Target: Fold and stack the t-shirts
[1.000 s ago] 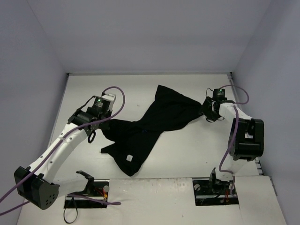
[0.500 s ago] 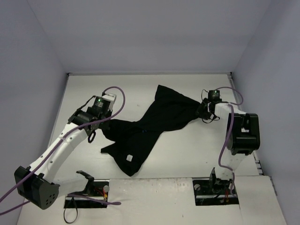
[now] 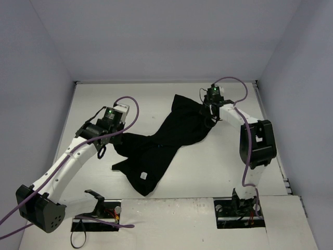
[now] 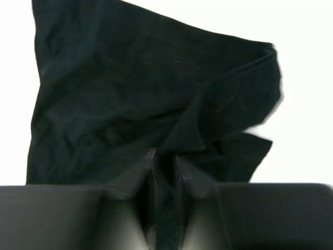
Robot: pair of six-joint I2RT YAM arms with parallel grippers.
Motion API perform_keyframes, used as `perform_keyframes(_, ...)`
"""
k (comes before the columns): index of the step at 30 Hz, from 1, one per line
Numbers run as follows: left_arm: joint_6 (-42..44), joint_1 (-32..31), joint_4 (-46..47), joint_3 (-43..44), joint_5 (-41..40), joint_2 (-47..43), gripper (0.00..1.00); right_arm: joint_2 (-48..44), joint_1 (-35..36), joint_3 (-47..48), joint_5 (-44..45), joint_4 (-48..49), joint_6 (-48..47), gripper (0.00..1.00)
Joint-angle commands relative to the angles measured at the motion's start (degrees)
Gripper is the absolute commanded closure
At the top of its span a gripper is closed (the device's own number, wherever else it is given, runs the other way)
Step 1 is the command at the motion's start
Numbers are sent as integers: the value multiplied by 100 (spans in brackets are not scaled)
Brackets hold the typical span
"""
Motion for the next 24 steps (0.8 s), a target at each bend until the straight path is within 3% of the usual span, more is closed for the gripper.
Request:
perform_keyframes(1, -83, 24, 173, 13, 0, -115, 100, 574, 142, 592, 268, -454, -285, 68)
perform_keyframes(3, -101, 24, 165, 18, 22, -88, 100, 873, 216, 806, 230, -703, -524, 62)
perform_keyframes(6, -117, 24, 165, 71, 34, -39, 100, 794, 239, 874, 314, -908, -759, 60)
perform_keyframes(15, -96, 24, 168, 287, -32, -23, 100, -871, -301, 593, 76, -928, -985, 46)
perform_keyframes(20, -100, 24, 186, 327, 18, 70, 100, -911, -966, -49, -326, -908, -903, 48)
perform_keyframes(24, -109, 24, 183, 362, 52, 112, 100, -685, -1090, -253, -269, -883, -1086, 53)
